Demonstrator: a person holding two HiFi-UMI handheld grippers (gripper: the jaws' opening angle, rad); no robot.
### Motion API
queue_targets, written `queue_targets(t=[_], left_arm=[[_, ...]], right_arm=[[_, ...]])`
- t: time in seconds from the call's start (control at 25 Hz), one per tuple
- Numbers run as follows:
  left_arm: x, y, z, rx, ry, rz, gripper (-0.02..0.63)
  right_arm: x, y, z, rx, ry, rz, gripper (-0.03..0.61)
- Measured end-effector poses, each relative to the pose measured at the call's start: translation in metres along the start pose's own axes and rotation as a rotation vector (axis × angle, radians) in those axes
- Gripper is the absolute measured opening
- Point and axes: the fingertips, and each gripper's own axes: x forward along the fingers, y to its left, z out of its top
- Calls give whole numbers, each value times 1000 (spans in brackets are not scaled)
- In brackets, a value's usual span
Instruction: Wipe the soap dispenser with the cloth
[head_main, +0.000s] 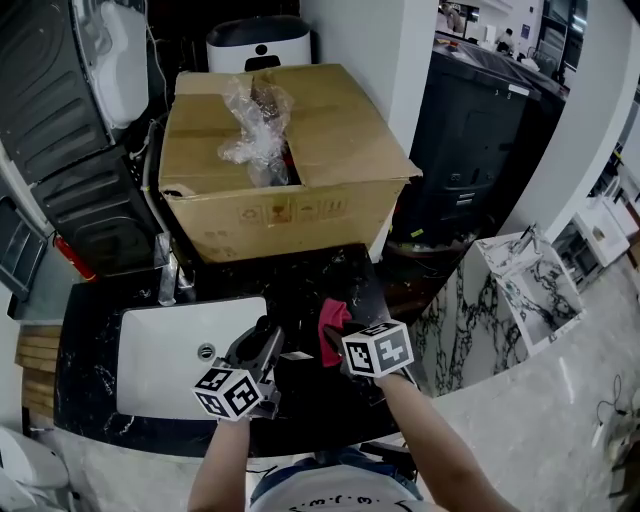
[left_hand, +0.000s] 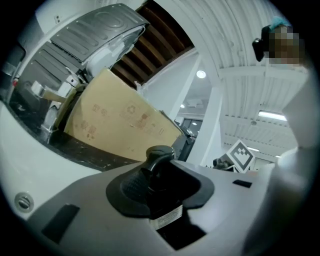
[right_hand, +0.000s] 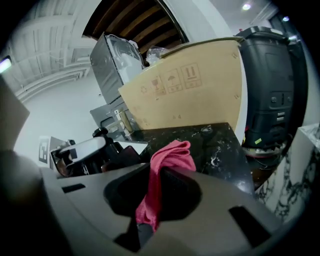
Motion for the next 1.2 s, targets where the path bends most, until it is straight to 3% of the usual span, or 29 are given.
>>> queue_targets(t=[0.16,0.32,0.44,0.6,0.68,0.72,0.8,0.92,1.12,1.2], left_arm=[[21,-25,-3,178,79,-106,123],[41,-49,-14,345,160,-145,123],[48,-59,-21,385,180,-210,114],[40,-66,-28,404,256,-443,112],[35,-62,-26,424,313,-486,114],[34,-56,-22,440,328,-468,122],[34,-41,-11,451,321,-398,199],[31,-27,-2,430,287,-312,207],[19,-40,-18,432,300,-284,248],[16,-41,-20,421,284,-206,245]], right_arm=[[-28,-11,6,58,-90,-24,52],[-58,-32,10,129,-167,-65,52],[-73,-44,9,177,-206,-86,52],[-83,-46,5,199,-218,-83,52],[-83,-45,2,199,-215,-78,52],[-83,-44,1,199,-213,-76,52],[-83,-43,-1,200,-212,-73,52],[-81,-40,0,191,-210,-61,52],[-79,-38,2,179,-206,-51,52],[-78,-37,4,182,-210,-47,52]])
